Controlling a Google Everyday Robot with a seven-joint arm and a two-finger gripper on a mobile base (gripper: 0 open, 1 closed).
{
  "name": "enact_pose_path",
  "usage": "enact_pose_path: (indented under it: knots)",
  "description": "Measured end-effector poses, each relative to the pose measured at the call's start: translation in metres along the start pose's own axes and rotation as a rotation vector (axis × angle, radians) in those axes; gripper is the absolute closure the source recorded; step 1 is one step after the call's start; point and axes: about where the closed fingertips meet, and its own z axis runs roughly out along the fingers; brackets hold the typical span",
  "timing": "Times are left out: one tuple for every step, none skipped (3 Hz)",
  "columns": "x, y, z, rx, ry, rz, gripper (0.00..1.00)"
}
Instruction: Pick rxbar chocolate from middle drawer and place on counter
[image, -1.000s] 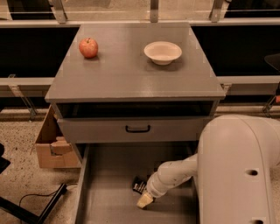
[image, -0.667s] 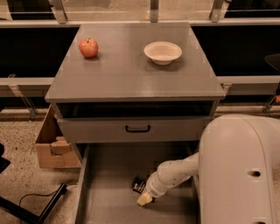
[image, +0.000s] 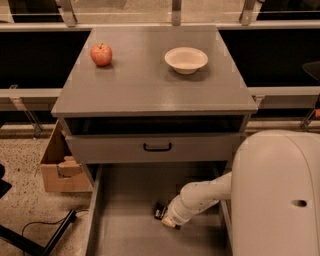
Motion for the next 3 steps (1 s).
enact_pose_path:
  knots:
    - [0.000,0.000,-0.001,0.000,0.000,0.000,1.00]
    - [-0.001,0.000,-0.002,0.000,0.000,0.000,1.00]
    - [-0.013,0.008,-0.033,0.019,-0.007,-0.036,1.00]
